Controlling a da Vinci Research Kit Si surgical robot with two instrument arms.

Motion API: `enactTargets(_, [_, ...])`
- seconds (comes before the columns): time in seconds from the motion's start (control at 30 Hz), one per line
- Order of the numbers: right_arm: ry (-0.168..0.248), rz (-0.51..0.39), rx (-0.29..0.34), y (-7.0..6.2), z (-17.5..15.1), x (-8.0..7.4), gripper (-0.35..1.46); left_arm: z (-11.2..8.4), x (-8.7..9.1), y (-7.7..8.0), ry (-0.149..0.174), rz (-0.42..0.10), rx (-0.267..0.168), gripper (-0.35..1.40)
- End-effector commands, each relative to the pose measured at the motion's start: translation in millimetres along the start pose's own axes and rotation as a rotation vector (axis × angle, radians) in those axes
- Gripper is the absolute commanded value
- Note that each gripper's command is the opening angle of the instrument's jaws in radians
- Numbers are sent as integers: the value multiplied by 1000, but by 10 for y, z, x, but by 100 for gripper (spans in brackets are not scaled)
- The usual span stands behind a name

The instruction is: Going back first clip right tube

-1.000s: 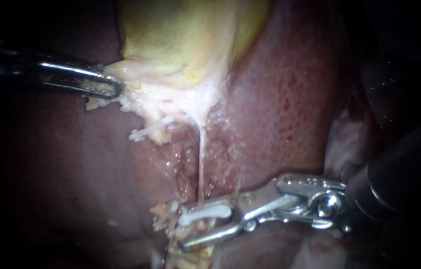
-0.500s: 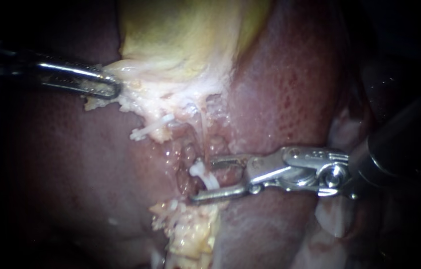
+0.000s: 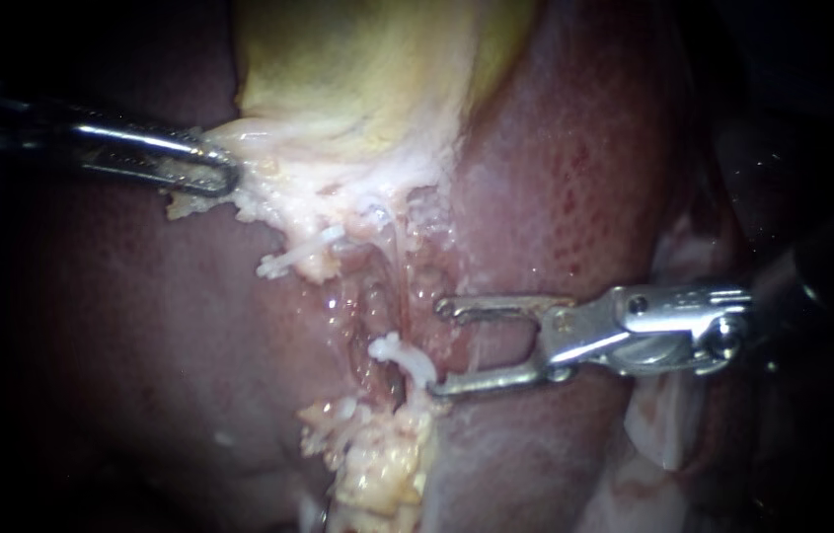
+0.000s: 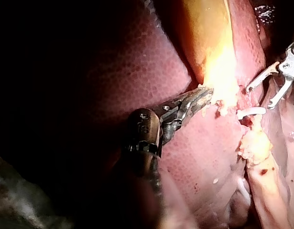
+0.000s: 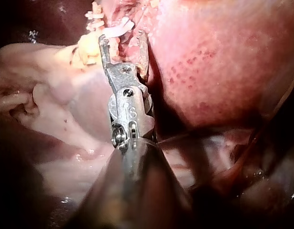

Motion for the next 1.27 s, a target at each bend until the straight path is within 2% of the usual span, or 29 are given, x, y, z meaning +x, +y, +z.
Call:
enactTargets(0.03, [1, -19, -1, 1, -7, 3, 50, 0, 0, 0, 0, 0, 0, -35])
enactTargets(0.13, [-10, -71, -8, 3, -29, 13, 50, 0, 0, 0, 0, 0, -1, -35])
enactTargets(0.27, [-61, -131, -18, 8, -48, 22, 50, 0, 0, 0, 0, 0, 0, -35])
enactTargets(0.33, [-70, -144, -17, 9, -52, 23, 50, 1, 0, 0, 0, 0, 0, -35])
enactTargets(0.47, [-70, -162, -11, 12, -55, 21, 50, 6, -2, 0, 1, 1, 2, -35])
enactTargets(0.87, [-69, -162, -1, 12, -56, 21, 50, 53, -15, -1, -17, -1, -19, -35])
enactTargets(1.27, [-67, -173, 12, 11, -57, 20, 50, 56, -15, -3, -20, 1, -18, -35])
